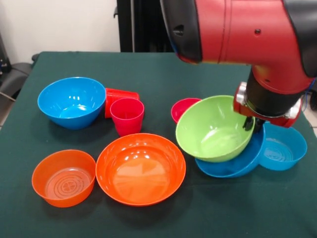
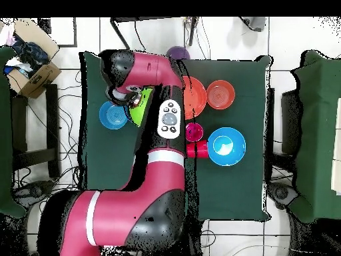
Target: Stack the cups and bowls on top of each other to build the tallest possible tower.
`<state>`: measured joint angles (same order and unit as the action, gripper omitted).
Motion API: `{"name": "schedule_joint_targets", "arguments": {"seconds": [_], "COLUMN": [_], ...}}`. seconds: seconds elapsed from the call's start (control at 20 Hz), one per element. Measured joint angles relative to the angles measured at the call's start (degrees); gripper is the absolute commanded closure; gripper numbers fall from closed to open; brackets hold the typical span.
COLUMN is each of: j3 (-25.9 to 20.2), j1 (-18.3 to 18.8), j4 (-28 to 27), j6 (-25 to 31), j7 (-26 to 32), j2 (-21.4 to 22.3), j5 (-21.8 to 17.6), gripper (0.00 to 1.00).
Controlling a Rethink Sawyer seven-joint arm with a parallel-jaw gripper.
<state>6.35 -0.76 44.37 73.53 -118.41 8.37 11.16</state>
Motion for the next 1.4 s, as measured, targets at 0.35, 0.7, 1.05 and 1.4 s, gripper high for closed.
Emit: {"name": "schedule_joint_targets", "arguments": {"seconds": [0.35, 0.7, 1.05, 1.4], "j3": [-2.09, -3.55, -4.05, -4.41], "j1": [2.26, 3.34, 3.4, 3.55], "j4": [0.37, -0.41, -2.18, -4.77], "j6": [0.71, 2.71, 2.94, 3.43], "j7": [0.0, 0.0, 0.0, 0.12], "j2": [0.91, 0.36, -2.15, -4.14], "j5": [-0.03, -0.82, -3.71, -5.61], "gripper": [1.0, 1.0, 1.0, 1.0]}}
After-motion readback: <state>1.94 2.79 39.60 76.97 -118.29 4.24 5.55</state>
